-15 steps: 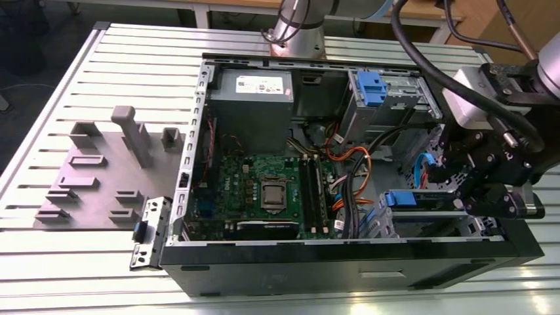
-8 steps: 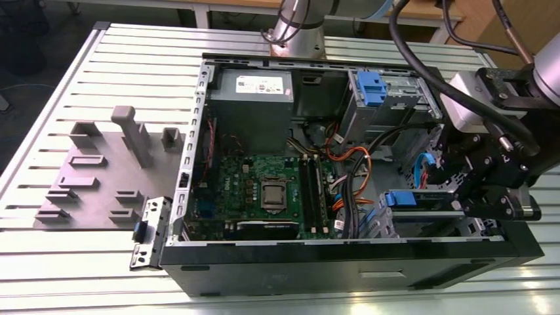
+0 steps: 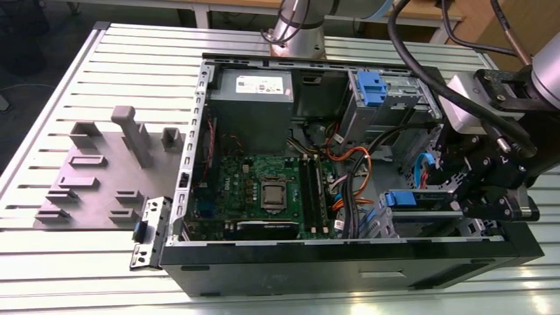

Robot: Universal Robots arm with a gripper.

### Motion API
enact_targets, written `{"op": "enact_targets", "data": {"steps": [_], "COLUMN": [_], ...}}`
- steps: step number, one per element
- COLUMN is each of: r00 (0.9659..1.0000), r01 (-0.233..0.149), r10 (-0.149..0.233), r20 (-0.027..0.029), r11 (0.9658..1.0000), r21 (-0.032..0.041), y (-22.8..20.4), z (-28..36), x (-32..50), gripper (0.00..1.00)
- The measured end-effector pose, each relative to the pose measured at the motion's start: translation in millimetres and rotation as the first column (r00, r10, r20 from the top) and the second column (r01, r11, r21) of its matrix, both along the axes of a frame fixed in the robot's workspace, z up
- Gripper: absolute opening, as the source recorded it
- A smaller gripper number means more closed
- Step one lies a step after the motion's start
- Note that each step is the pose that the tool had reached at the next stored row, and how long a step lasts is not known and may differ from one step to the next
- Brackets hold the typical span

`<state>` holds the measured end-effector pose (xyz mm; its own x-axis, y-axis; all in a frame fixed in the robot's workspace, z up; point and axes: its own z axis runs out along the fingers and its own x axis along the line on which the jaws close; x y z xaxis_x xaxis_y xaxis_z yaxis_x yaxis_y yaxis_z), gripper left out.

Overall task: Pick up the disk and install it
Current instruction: 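Insert the disk into the insertion slot, then insert the first disk wire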

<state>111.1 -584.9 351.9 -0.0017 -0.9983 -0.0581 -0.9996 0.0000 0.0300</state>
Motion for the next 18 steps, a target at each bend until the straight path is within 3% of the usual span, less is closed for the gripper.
{"op": "enact_targets", "data": {"steps": [3, 14, 18], "r00": [1.0, 1.0, 1.0], "r01": [0.0, 0.0, 0.0], "r10": [0.0, 0.0, 0.0], "r20": [0.0091, 0.0098, 0.0098], "r11": [1.0, 1.0, 1.0], "r21": [0.0014, 0.0013, 0.0012], "y": [0.0, 0.1, 0.0], "z": [-0.1, 0.1, 3.4], "x": [-1.3, -2.4, -2.4], "gripper": [0.42, 0.42, 0.42]}}
